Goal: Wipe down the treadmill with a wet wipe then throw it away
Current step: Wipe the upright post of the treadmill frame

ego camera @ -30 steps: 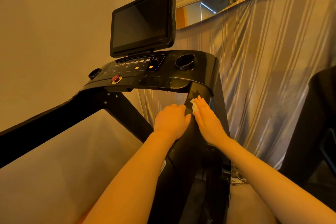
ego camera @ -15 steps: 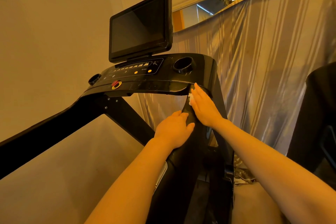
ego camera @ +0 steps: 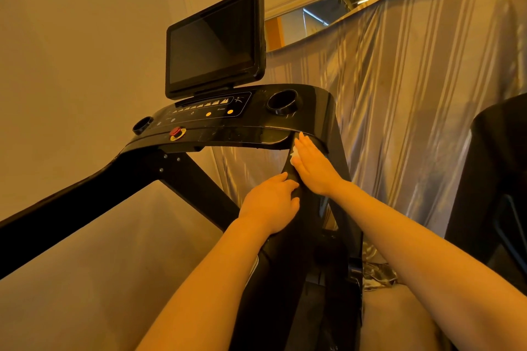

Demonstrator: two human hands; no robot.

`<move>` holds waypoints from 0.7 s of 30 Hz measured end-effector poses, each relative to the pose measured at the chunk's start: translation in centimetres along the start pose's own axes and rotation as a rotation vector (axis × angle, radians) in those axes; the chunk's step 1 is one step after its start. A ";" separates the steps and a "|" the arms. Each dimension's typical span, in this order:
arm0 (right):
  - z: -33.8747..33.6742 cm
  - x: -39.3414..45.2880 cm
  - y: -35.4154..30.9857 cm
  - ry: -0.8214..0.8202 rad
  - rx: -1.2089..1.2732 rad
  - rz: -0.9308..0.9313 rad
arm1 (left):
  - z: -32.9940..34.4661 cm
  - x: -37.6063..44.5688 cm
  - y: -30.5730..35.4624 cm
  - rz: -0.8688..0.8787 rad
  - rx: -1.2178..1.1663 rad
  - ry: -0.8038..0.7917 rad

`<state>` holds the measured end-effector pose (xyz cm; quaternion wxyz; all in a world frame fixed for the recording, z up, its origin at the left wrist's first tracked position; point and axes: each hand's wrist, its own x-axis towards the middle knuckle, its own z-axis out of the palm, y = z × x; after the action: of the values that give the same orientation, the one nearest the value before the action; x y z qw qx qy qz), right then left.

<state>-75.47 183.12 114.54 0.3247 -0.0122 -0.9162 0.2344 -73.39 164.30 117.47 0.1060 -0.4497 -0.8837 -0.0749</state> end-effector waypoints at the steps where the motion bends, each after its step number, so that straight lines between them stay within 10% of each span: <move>1: -0.3 0.6 -0.1 -0.003 -0.035 0.015 | 0.0 0.0 0.0 -0.004 -0.003 0.001; 21: 2.2 -2.9 0.8 0.090 0.297 -0.001 | 0.1 0.2 -0.1 -0.010 -0.023 0.010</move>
<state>-74.55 182.38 111.01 0.3638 0.0261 -0.8561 0.3662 -73.56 164.39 117.39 0.1050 -0.4461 -0.8845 -0.0877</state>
